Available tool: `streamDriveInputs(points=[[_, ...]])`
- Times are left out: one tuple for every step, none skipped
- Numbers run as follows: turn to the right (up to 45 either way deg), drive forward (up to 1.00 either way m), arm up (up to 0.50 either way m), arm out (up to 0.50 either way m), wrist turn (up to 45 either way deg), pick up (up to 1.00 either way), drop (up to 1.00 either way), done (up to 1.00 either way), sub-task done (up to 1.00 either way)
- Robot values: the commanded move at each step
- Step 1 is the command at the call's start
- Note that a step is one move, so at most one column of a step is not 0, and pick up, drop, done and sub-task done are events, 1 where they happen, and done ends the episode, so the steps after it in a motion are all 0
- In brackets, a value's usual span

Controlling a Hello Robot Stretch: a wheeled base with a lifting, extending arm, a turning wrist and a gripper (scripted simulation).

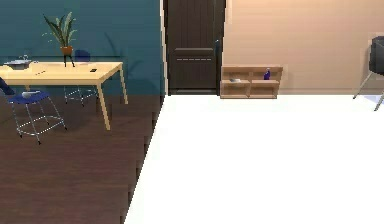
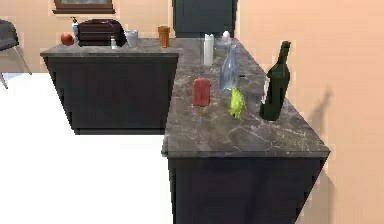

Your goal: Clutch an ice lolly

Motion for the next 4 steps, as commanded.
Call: streamDriveInputs(points=[[0.0,0.00,0.50,0.00,0.0,0.00,0.00,0.00,0.00],[0.0,0.00,0.38,0.00,0.0,0.00,0.00,0.00,0.00],[0.0,0.00,0.00,0.48,0.0,0.00,0.00,0.00,0.00],[0.0,0.00,0.00,0.00,45.0,0.00,0.00,0.00,0.00]])
